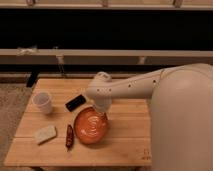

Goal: Drag the ceramic bowl in a circle

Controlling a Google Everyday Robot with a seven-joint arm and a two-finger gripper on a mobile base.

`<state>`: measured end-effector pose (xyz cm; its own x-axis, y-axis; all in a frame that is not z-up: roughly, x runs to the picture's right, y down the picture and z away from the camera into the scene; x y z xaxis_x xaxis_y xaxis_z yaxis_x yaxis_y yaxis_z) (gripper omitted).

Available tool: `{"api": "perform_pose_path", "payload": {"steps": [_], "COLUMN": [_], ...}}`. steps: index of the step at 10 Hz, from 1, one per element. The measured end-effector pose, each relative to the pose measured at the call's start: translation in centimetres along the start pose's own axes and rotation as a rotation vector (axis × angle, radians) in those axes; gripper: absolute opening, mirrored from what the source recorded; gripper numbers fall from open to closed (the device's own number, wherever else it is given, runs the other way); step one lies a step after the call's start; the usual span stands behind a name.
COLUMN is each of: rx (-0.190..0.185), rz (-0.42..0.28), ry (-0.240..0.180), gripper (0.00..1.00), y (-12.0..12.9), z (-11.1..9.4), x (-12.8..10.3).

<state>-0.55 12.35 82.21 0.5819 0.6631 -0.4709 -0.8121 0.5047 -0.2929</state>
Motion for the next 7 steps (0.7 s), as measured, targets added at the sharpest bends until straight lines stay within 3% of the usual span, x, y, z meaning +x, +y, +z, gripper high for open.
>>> {"api": "perform_pose_path", "payload": {"steps": [4, 7], "rx": [-0.005, -0.009], "rz": [0.176, 0.321], "ry": [-0.005, 0.000], "gripper": [0.00, 0.00], "y": [-6.6, -11.1], "z": [0.9, 1.2], "x": [-1.3, 1.3]}}
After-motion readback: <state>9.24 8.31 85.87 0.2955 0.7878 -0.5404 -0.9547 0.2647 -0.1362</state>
